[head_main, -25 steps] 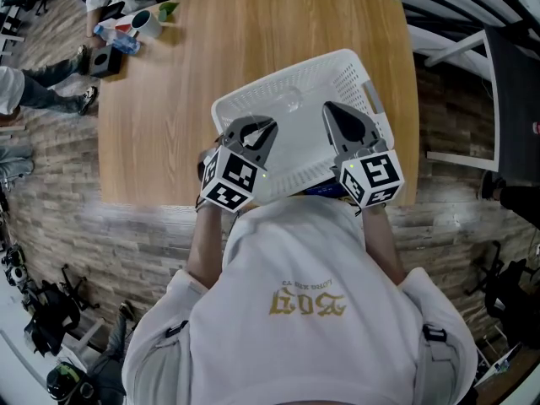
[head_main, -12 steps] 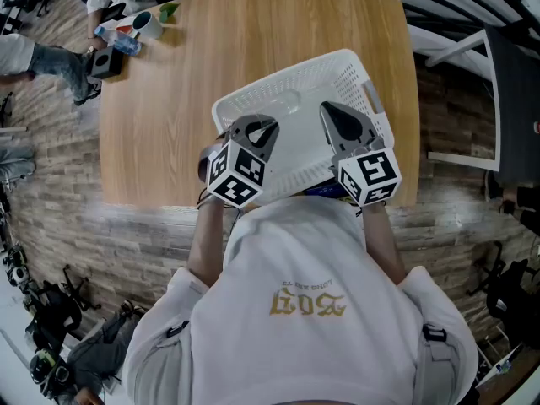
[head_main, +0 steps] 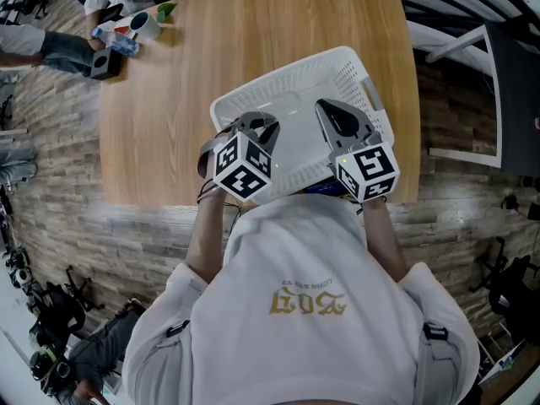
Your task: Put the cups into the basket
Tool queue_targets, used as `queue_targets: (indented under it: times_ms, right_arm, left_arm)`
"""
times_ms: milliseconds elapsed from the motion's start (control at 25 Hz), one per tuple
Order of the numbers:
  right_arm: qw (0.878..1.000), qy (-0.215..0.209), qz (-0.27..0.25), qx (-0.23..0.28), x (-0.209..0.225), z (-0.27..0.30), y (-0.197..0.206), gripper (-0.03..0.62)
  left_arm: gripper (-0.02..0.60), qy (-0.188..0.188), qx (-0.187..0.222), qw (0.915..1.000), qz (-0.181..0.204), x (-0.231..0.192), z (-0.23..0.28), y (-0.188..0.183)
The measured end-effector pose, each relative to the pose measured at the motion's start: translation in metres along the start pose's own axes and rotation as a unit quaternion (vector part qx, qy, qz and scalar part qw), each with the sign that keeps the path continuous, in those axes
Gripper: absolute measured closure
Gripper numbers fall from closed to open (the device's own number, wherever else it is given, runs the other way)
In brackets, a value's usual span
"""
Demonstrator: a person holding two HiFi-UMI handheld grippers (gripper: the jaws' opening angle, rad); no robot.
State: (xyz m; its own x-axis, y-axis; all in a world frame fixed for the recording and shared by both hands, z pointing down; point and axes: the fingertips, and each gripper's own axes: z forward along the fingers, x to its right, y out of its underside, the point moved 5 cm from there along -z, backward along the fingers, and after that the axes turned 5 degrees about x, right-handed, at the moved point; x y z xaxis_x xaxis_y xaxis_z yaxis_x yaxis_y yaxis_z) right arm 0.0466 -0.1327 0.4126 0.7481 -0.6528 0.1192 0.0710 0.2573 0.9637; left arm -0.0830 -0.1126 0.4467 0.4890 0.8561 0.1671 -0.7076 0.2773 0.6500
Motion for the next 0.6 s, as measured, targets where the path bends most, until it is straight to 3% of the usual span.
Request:
queue_targets:
  times_ms: [600]
  right_arm:
    - [0.999,-0.016,0.010,-0.031,0.005,0.009,0.006,0.583]
  left_arm:
    - [0.551,0.037,-0.049,0.9955,0.072,0.008,0.020,-0.010]
